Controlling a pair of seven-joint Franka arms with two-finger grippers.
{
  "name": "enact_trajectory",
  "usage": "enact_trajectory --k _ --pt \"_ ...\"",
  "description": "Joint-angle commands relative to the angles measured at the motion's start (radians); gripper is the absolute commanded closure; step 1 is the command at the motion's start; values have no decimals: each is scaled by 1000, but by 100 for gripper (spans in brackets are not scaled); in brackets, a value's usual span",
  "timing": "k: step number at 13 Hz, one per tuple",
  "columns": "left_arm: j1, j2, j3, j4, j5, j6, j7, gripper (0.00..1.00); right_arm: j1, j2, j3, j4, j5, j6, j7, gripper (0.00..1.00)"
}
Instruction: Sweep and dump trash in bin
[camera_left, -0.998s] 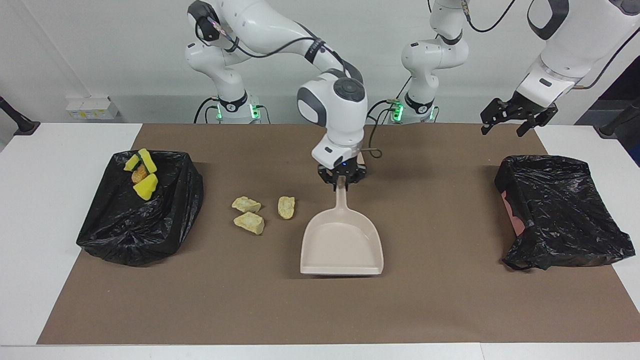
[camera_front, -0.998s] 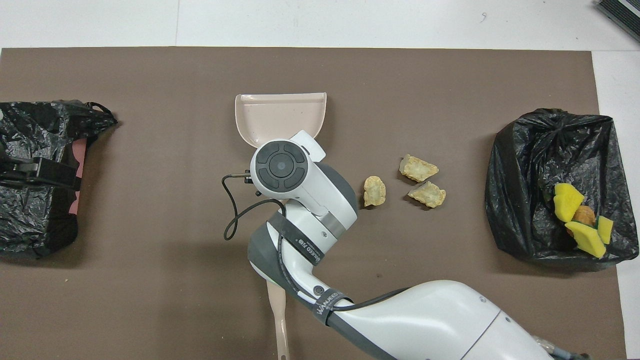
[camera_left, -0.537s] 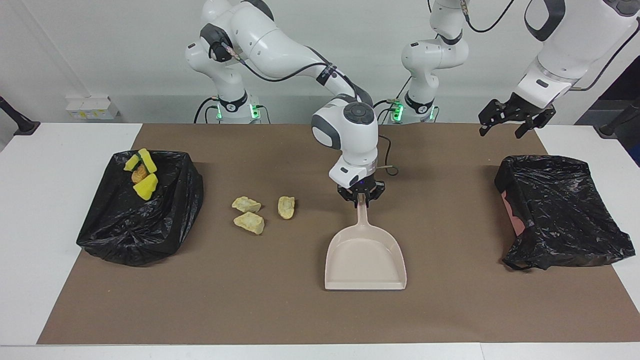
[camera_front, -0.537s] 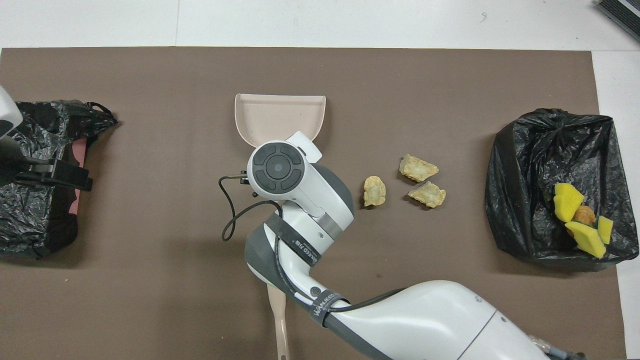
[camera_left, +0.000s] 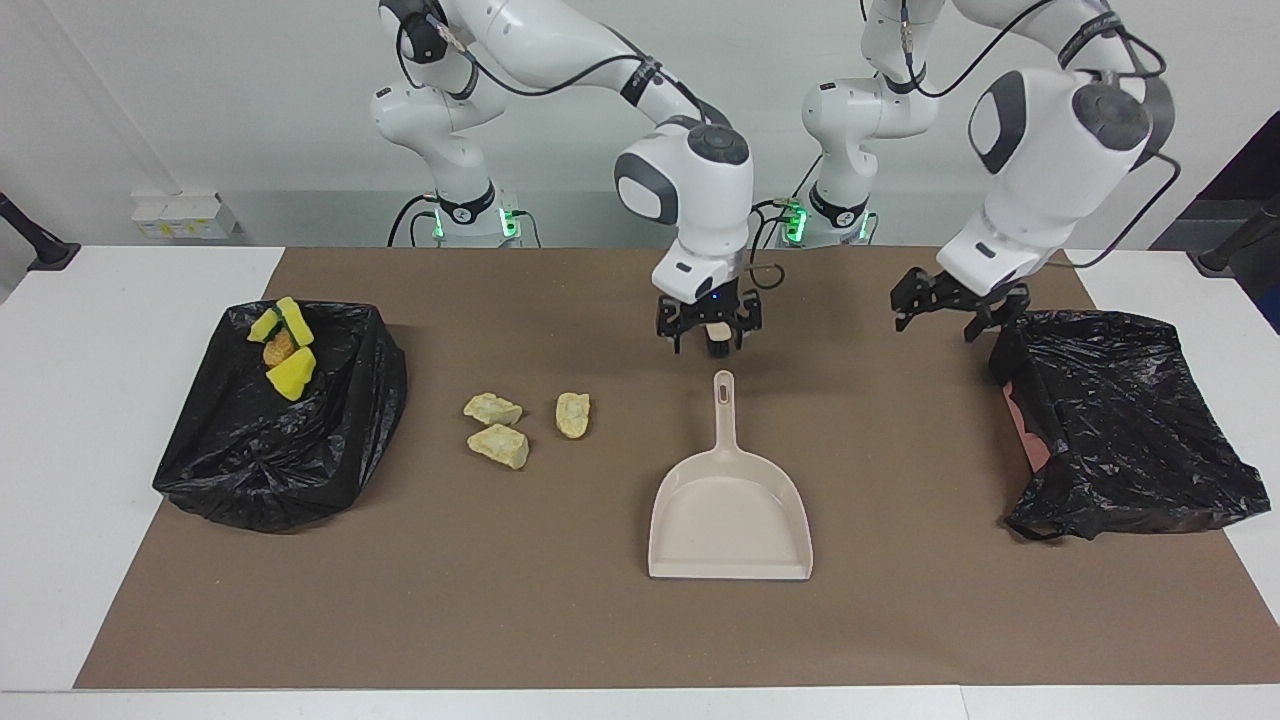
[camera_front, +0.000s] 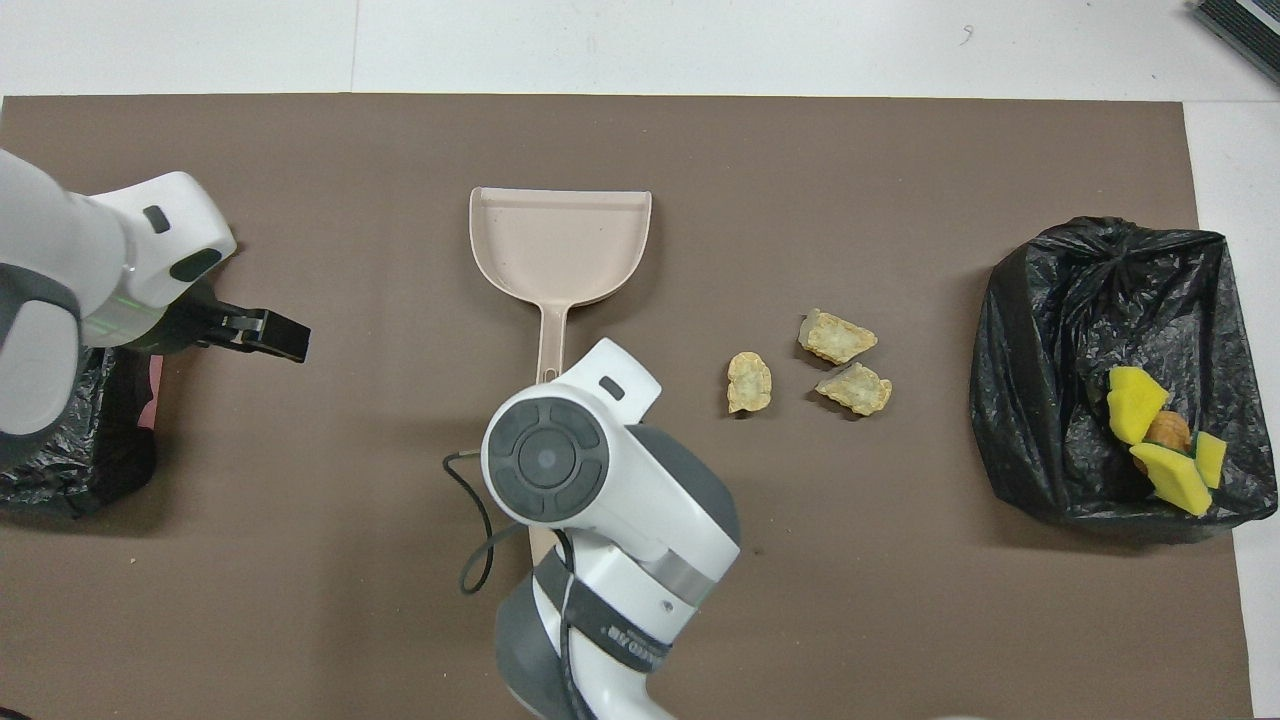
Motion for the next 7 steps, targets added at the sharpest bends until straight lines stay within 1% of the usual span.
enact_trajectory --k 1,2,4,5,7 --pt "-58 79 12 -1 7 88 -1 0 22 -145 31 -201 92 9 -24 0" --pt "-69 111 12 -1 6 120 -9 0 45 -181 32 -257 100 19 -18 0" --pt "-135 154 12 -1 -2 182 -98 0 94 -238 32 -342 178 29 -22 0" --pt "-170 165 13 -1 -3 199 -118 0 128 -241 32 -377 187 55 -13 0" --pt "-224 217 13 5 -2 261 -176 0 152 -258 32 -451 195 119 -8 0"
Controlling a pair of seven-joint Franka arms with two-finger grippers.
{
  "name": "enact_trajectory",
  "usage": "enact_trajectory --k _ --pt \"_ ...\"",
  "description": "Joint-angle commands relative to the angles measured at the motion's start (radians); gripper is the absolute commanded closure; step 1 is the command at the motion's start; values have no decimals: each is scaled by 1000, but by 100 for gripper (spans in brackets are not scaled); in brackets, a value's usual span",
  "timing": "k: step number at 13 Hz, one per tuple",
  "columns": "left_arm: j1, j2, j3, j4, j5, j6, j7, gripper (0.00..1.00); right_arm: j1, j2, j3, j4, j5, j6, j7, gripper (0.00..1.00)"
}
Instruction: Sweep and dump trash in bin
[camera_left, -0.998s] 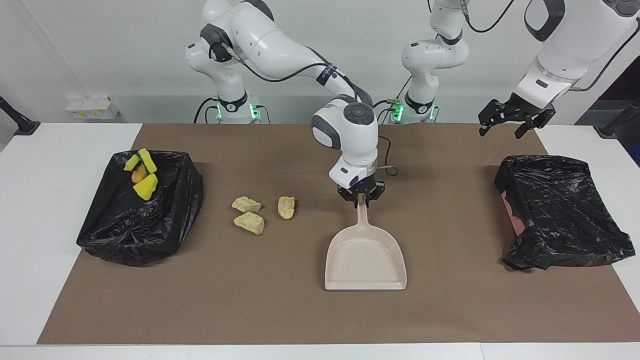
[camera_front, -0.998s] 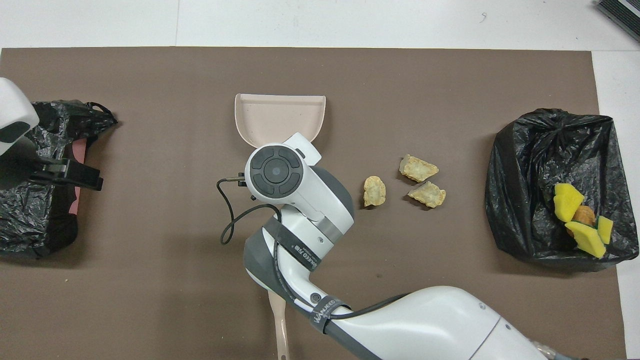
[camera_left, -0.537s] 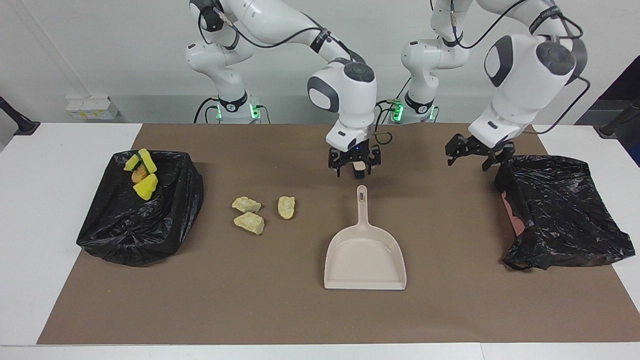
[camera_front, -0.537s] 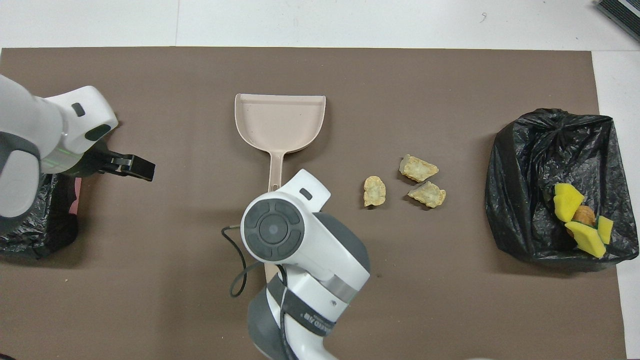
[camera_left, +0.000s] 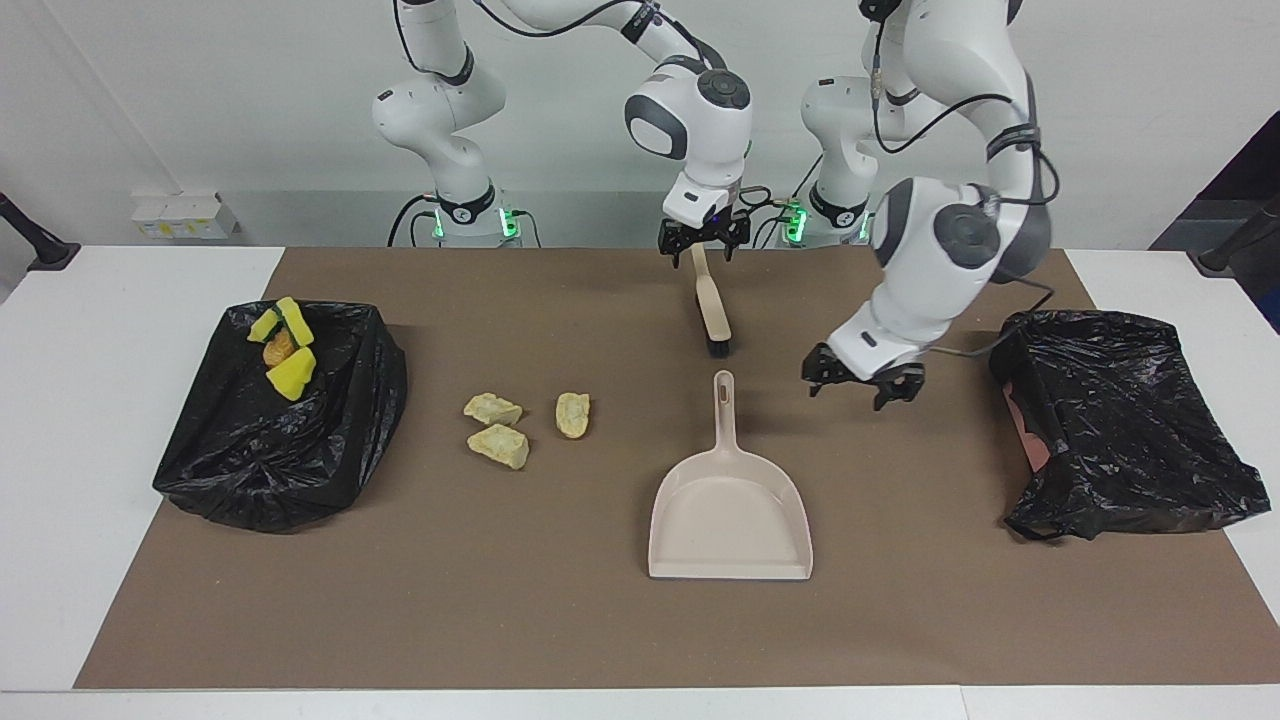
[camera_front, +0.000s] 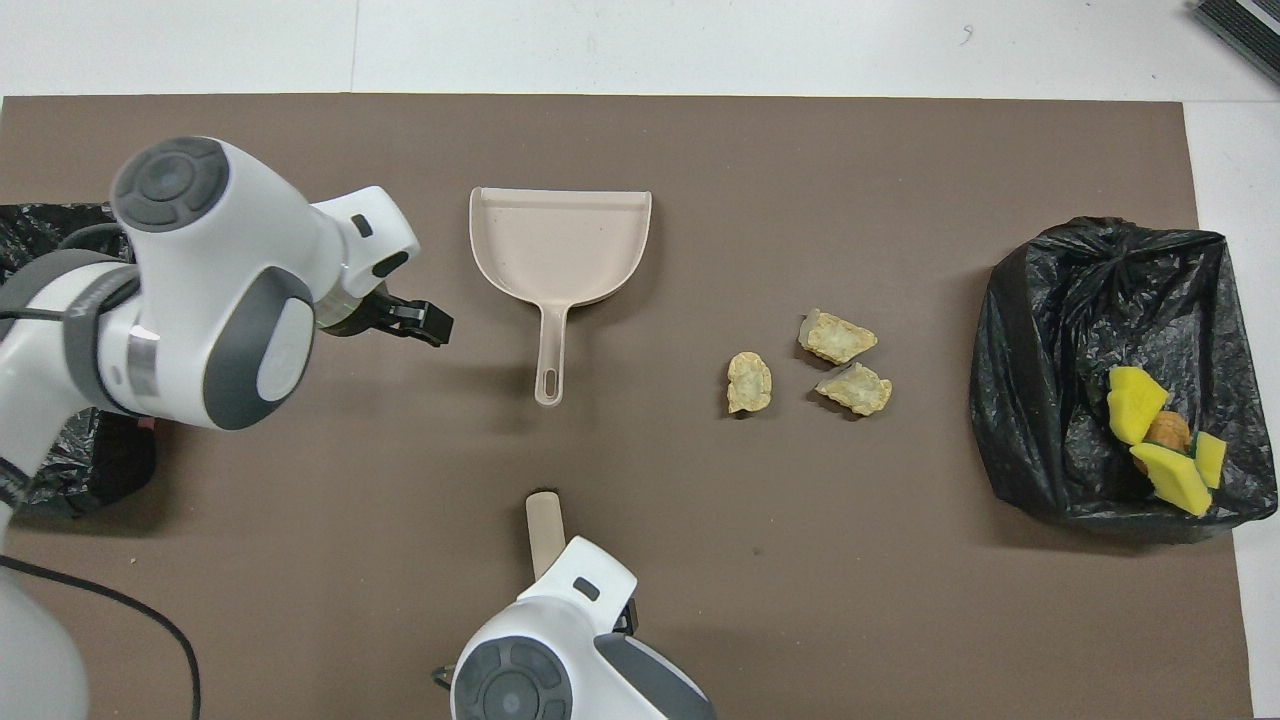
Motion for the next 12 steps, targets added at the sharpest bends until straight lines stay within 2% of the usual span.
enact_trajectory --k 1,4,7,8,9,10,11,12 --pt "-91 40 15 16 0 66 -88 0 13 -47 -3 -113 36 91 -18 0" --pt "-177 92 14 76 0 70 -271 0 29 -29 -3 -145 36 158 -22 0" --pt "-210 151 12 84 3 121 -383 0 44 -15 -3 -156 36 171 -34 21" --pt "-205 152 12 82 1 125 -379 20 43 -15 -3 -159 36 178 -34 40" --pt "-199 152 12 79 0 127 -377 53 44 -15 -3 -159 36 177 -34 61" --pt "-202 152 12 79 0 129 -386 100 44 -15 -3 -159 36 178 -34 83" --pt "-204 154 12 82 0 133 -386 100 43 -13 -3 -159 36 178 -45 99" --pt "-198 155 12 84 1 129 -385 100 43 -13 -3 -157 36 178 -59 100"
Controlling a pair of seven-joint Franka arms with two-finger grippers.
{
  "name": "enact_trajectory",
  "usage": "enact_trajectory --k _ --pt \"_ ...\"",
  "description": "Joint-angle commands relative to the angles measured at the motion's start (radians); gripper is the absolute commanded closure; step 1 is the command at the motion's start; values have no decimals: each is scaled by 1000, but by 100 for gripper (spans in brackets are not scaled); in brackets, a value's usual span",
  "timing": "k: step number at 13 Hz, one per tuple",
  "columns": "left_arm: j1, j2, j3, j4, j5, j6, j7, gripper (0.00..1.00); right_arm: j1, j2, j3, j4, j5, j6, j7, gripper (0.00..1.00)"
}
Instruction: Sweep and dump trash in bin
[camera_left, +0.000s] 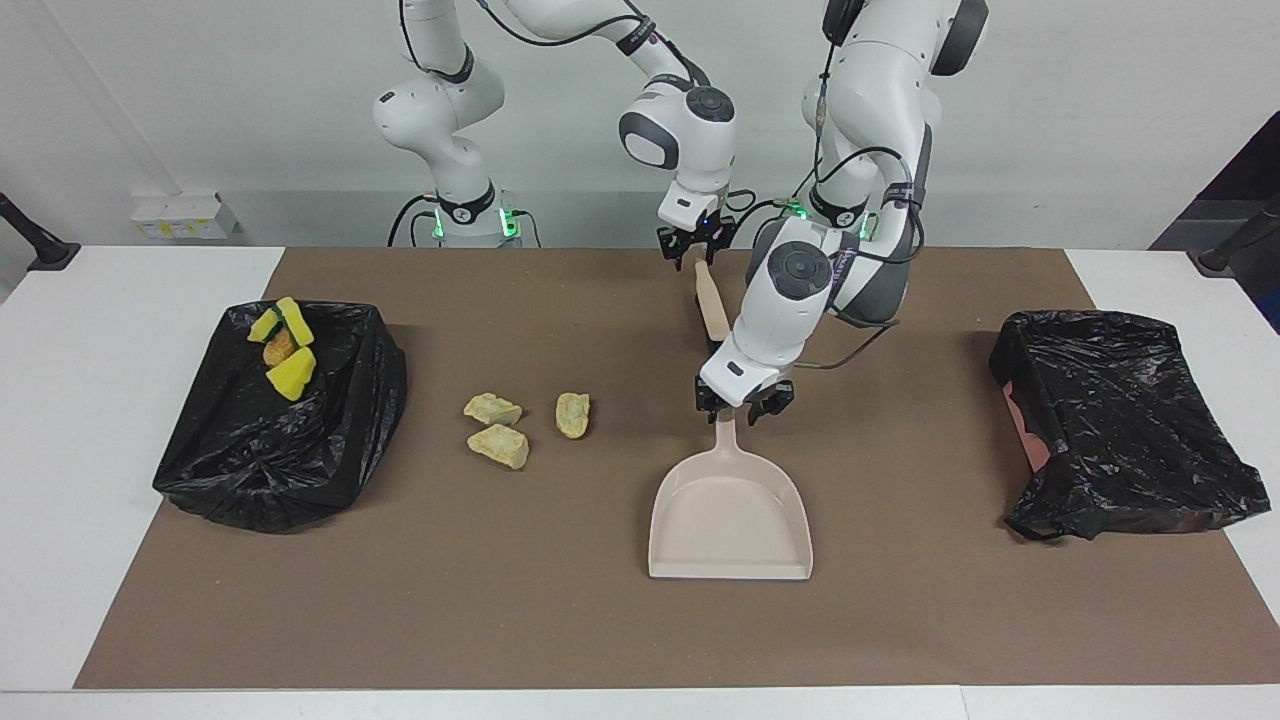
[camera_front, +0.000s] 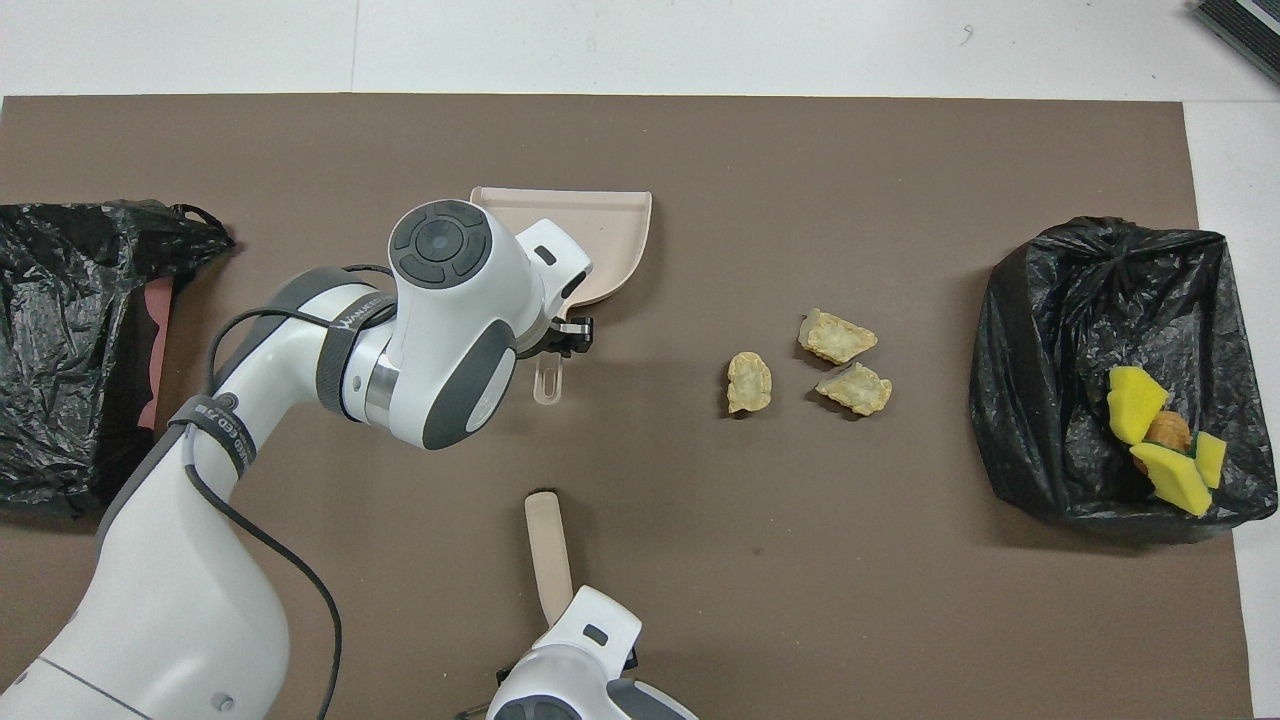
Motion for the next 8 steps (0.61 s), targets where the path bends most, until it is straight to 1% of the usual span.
enact_trajectory --k 1,3,5,7,8 --pt "-2 9 9 20 6 4 -10 100 -6 -2 -2 -14 29 28 -53 100" --pt "3 3 16 21 19 8 12 100 -9 12 -4 8 29 28 -65 100" --pt "39 -6 19 45 32 -15 105 100 -17 18 -8 22 19 3 -90 100" --pt "79 -28 20 45 46 -38 229 100 -23 -15 -16 21 -1 -35 -81 100" --pt "102 -40 20 44 46 -50 297 100 -52 -41 -15 21 -7 -61 -81 100"
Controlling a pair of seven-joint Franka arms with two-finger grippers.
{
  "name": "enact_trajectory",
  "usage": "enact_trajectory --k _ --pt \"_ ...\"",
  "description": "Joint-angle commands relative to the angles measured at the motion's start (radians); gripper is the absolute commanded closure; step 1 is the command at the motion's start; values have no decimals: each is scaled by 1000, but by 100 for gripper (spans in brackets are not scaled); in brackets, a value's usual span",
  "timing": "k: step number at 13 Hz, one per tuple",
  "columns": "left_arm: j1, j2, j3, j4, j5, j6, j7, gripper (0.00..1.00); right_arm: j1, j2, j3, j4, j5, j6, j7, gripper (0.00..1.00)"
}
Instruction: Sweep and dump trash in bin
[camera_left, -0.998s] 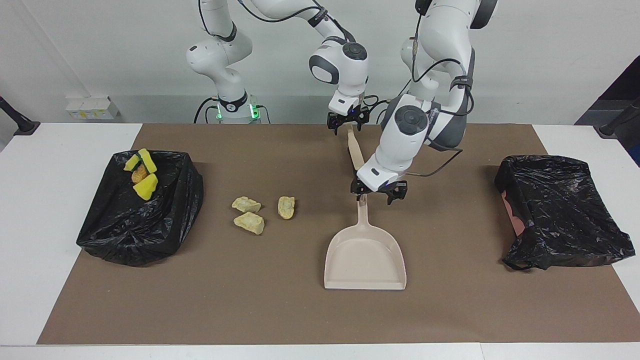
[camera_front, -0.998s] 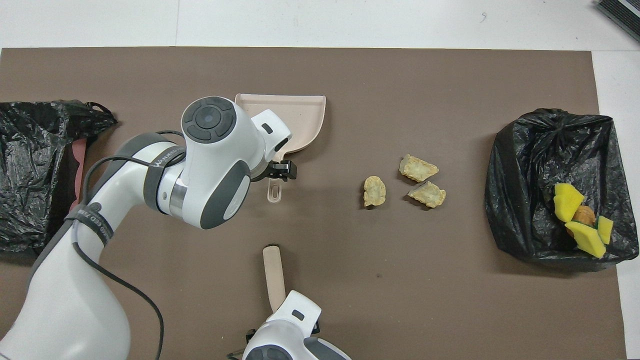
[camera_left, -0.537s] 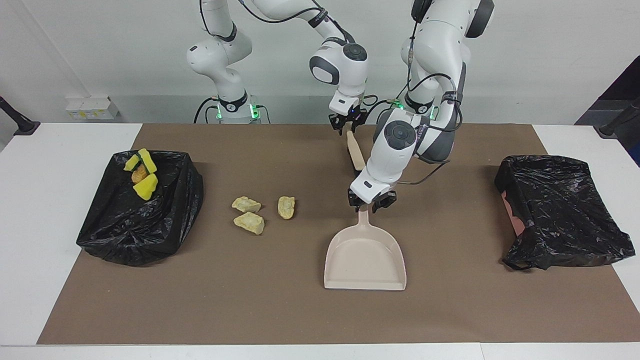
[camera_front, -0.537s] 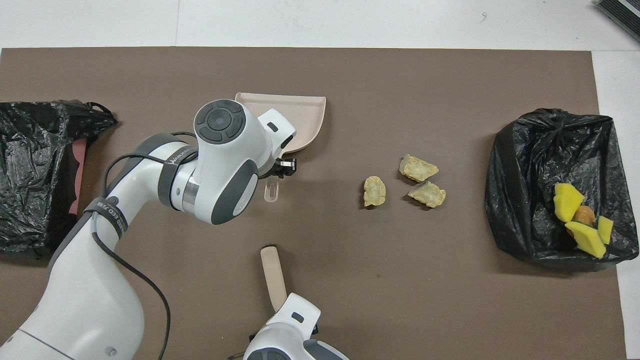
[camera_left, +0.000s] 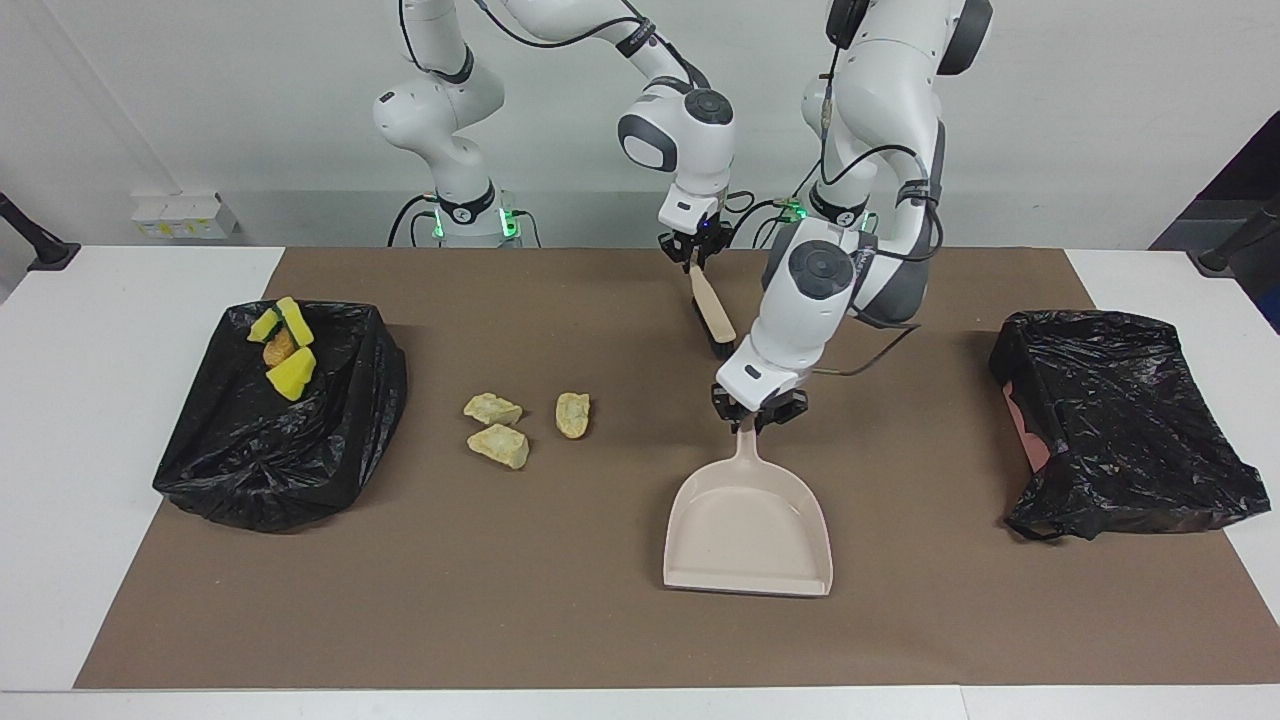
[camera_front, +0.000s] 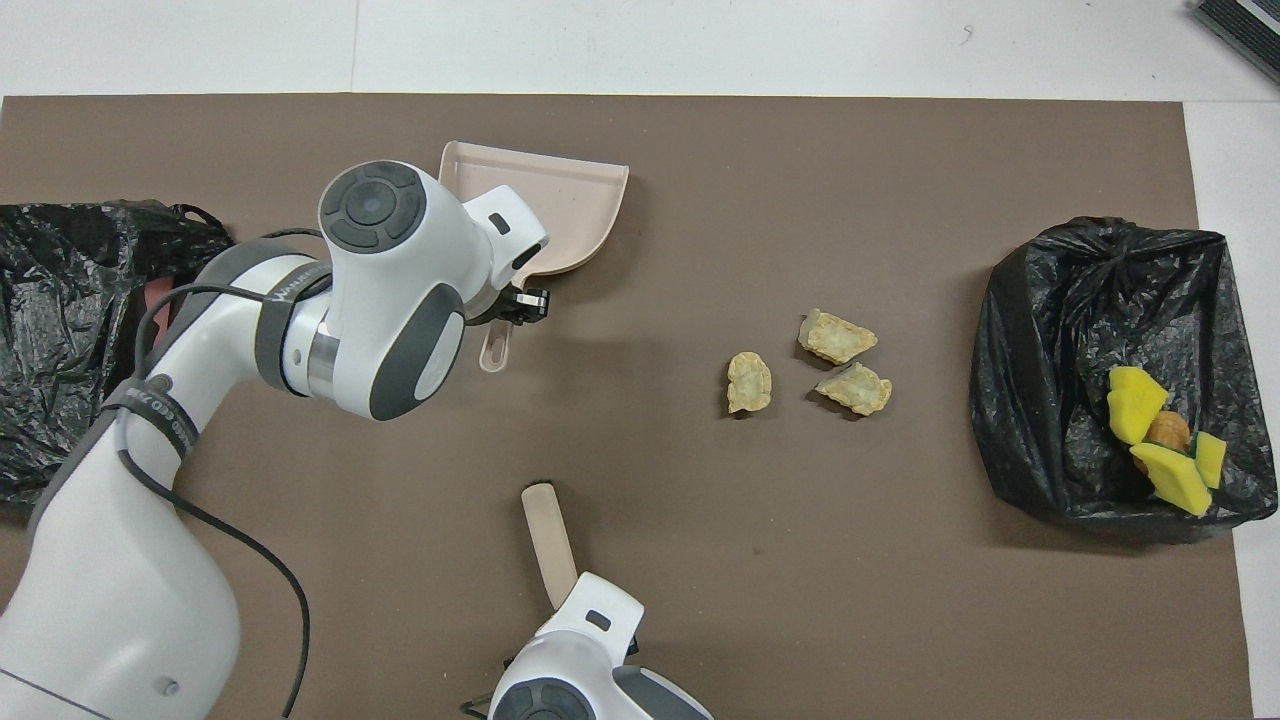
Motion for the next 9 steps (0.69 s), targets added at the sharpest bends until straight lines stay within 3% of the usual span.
enact_trajectory --k 1,6,9 --pt "59 -44 -3 -1 20 -60 159 100 -62 -76 1 6 -7 -74 -38 100" --pt "169 -93 -1 -7 20 -164 594 100 -271 -224 -1 14 -16 -213 -81 100" --pt "248 -96 -1 -12 20 -186 970 100 -445 -189 2 31 -134 -235 -150 100"
